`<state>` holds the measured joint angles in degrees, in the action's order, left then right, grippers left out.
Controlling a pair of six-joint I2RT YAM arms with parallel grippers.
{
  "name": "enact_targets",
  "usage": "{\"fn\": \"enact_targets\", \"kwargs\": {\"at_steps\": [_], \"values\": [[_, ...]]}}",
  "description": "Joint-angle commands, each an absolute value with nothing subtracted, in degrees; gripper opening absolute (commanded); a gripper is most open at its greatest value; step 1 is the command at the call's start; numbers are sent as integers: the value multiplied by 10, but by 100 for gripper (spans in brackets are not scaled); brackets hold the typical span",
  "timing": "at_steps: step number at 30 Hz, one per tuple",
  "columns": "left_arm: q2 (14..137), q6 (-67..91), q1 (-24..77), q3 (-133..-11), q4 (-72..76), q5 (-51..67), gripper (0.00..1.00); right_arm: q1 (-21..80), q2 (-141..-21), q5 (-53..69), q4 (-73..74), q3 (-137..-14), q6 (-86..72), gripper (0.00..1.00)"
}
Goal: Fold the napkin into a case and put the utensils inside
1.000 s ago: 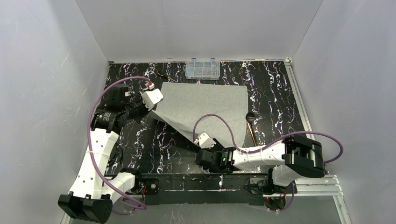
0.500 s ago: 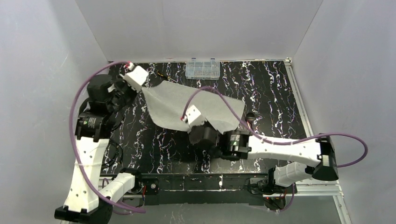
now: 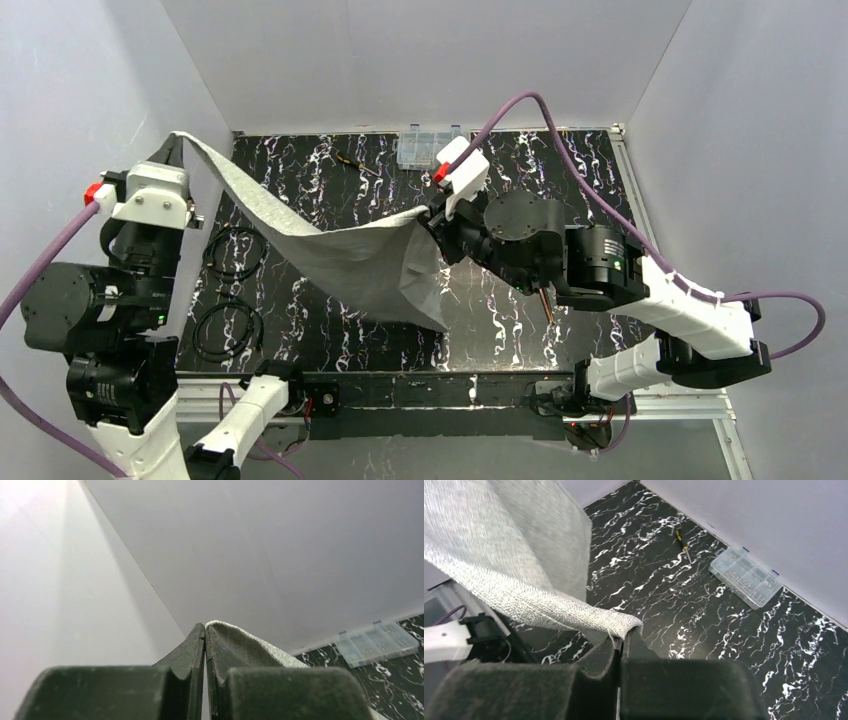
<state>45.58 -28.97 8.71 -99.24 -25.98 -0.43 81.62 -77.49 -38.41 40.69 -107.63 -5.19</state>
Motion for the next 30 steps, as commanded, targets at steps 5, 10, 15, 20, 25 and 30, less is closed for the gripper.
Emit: {"fn": "enact_targets", "kwargs": {"at_steps": [5, 10, 15, 20, 25, 30], "values": [[481, -325, 85, -947, -240, -47, 0, 817, -701, -437, 391, -1028, -42, 1], [507, -331, 85, -858, -210, -34, 0, 798, -690, -543, 364, -939, -26, 1], [571, -337, 85, -794, -156, -39, 0, 537, -719, -301, 340, -849, -71, 1], [682, -348, 93, -786, -125, -42, 0, 399, -790, -197, 250, -792, -63, 1], [781, -381, 114, -805, -97, -74, 0, 347, -873, -168, 176, -789, -66, 1], [861, -420, 136, -842, -92, -103, 0, 330, -931, -175, 158, -782, -77, 1]]}}
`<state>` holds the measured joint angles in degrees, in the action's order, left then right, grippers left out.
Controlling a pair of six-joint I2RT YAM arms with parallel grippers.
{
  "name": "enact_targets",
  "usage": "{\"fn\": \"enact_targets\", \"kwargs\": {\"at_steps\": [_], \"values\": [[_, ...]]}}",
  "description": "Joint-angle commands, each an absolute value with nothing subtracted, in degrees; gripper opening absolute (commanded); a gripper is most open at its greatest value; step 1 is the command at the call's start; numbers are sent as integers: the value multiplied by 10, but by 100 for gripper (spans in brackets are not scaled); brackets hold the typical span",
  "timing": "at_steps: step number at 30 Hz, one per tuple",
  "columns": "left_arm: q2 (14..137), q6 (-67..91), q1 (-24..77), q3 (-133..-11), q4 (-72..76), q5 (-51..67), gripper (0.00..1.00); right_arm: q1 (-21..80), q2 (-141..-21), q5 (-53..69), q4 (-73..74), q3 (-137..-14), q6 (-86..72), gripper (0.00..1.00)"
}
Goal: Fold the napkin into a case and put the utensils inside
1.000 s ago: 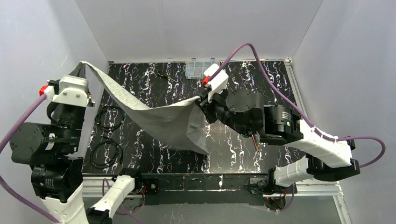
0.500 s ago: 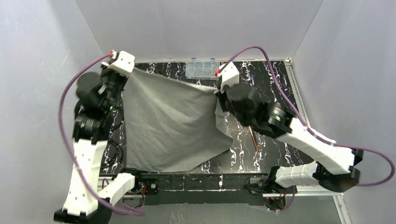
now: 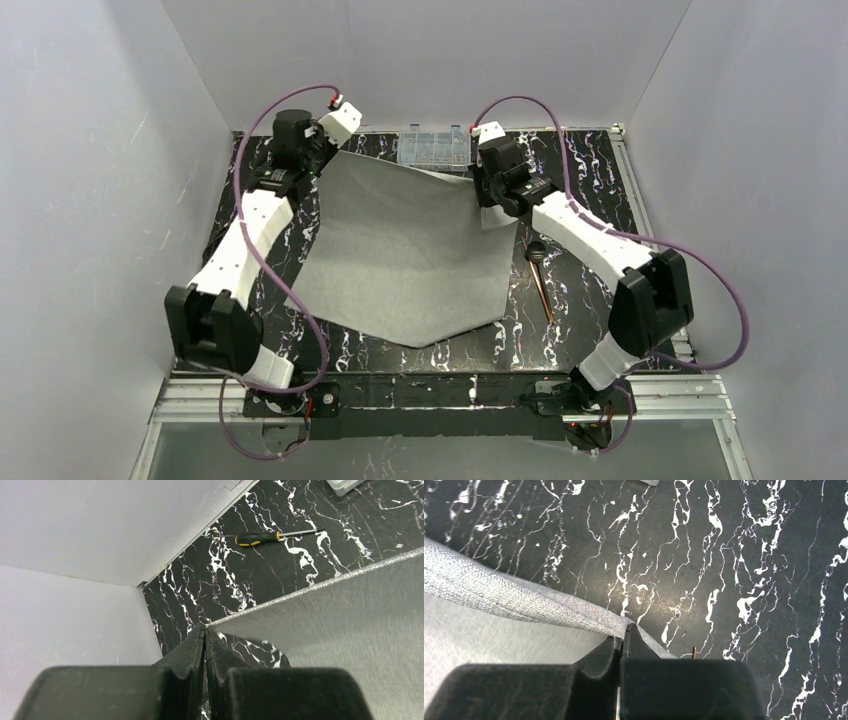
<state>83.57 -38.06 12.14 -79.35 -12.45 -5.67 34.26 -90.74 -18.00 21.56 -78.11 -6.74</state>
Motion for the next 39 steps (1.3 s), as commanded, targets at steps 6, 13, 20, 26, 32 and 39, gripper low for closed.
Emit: {"fn": "enact_targets", "kwargs": {"at_steps": [6, 13, 20, 26, 32, 39], "values": [[943, -414, 165, -906, -100, -146, 0, 324, -957, -203, 141, -765, -80, 1], [1000, -395, 174, -970, -128, -163, 12, 305, -993, -226, 136, -791, -90, 1], [1051, -358, 179, -1063, -181, -179, 45, 289, -1069, -235, 172, -884, -85, 11], [992, -321, 180, -1047, -294, -72, 57, 282, -1107, -309, 182, -934, -81, 62], [830, -379, 190, -822, -395, 92, 57, 280, -1106, -347, 189, -953, -80, 71], [717, -388, 257, -648, -423, 146, 58, 296, -1054, -182, 155, -855, -71, 75]]}}
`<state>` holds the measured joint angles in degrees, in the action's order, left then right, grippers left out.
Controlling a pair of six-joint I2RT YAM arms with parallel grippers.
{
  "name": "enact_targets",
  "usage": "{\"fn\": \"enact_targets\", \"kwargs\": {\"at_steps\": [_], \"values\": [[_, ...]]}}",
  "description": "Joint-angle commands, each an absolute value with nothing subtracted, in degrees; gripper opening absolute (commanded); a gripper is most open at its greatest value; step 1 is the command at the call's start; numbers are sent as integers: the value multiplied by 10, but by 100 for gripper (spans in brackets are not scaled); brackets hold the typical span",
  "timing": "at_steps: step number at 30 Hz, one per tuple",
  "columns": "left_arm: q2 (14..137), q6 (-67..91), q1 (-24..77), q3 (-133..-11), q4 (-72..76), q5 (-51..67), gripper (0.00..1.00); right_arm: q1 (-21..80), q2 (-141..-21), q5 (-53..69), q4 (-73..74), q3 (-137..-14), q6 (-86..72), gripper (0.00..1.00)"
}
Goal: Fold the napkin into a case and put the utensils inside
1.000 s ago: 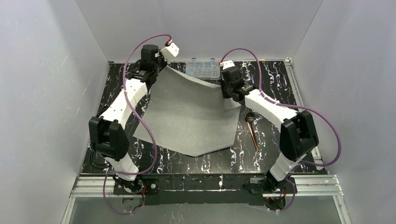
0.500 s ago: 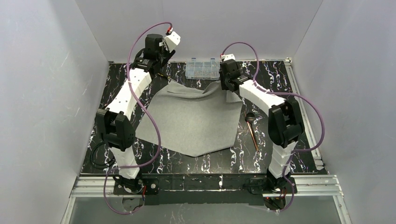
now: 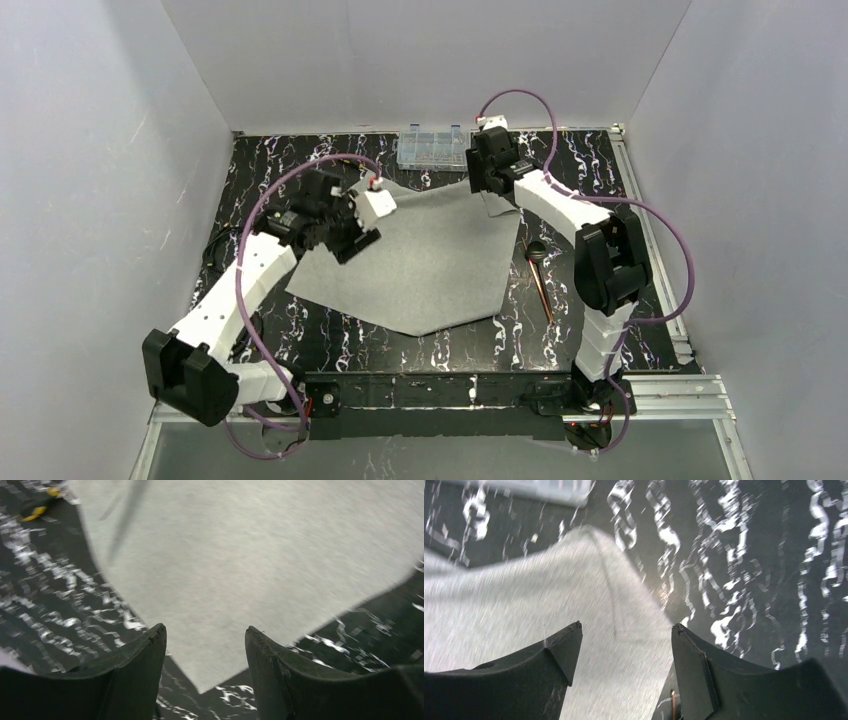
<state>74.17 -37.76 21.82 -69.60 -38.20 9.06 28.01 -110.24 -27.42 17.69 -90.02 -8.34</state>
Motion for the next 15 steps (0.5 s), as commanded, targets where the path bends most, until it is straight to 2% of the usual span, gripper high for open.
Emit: {"fn": "enact_targets", "kwargs": {"at_steps": [1, 7, 15], "values": [[725, -384, 265, -640, -423, 138, 58, 303, -1047, -158, 145, -838, -68, 74], [796, -401, 287, -610, -399, 49, 58, 339, -1073, -119, 135, -811, -74, 75], [823, -421, 288, -514, -332, -28, 57, 339, -1081, -157, 138, -747, -102, 73]]}}
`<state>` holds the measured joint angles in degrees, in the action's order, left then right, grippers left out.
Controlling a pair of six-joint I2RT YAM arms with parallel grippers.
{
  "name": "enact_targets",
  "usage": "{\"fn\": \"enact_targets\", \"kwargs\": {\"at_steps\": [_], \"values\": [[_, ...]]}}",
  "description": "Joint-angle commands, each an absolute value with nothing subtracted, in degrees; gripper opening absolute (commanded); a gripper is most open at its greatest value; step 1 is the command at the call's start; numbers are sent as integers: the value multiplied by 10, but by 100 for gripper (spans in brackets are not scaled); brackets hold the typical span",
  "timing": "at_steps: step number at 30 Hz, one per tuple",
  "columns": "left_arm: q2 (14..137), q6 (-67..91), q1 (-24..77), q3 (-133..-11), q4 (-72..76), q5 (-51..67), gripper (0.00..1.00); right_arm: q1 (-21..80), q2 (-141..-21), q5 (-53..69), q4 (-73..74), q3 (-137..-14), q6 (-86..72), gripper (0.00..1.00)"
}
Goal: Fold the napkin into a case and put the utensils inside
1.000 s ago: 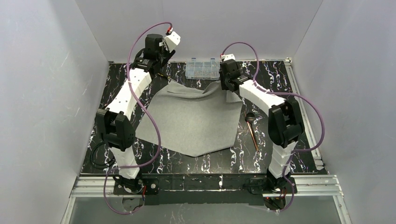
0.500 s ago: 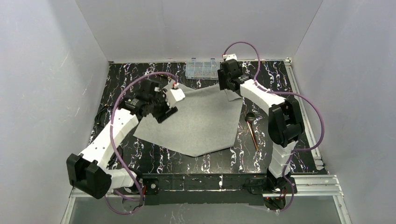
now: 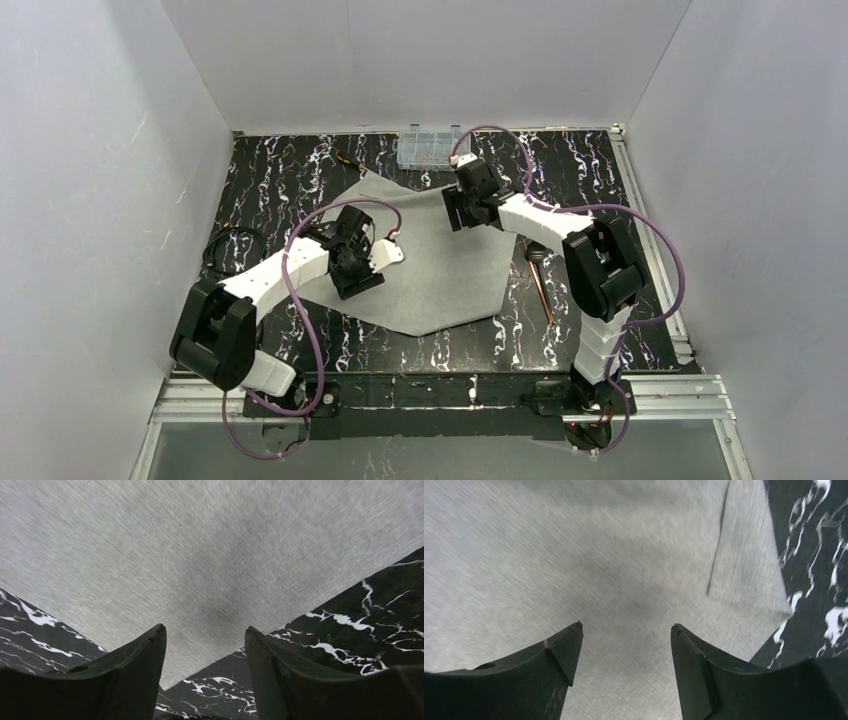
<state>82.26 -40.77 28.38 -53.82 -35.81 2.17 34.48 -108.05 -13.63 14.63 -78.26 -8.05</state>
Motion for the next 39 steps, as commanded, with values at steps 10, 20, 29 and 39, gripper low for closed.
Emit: {"fn": "enact_targets", "kwargs": {"at_steps": [10, 20, 29, 39], "values": [[849, -438, 281, -437, -249, -115, 54, 340, -1037, -176, 143, -610, -198, 68], [909, -419, 239, -492, -188, -161, 47, 459, -880, -193, 208, -458, -325, 66], [988, -397, 239, -599, -191, -156, 45, 576, -745, -155, 234, -439, -426, 67], [793, -372, 238, -589, -351, -92, 44, 413, -884, -124, 218, -694, -192, 70]]}}
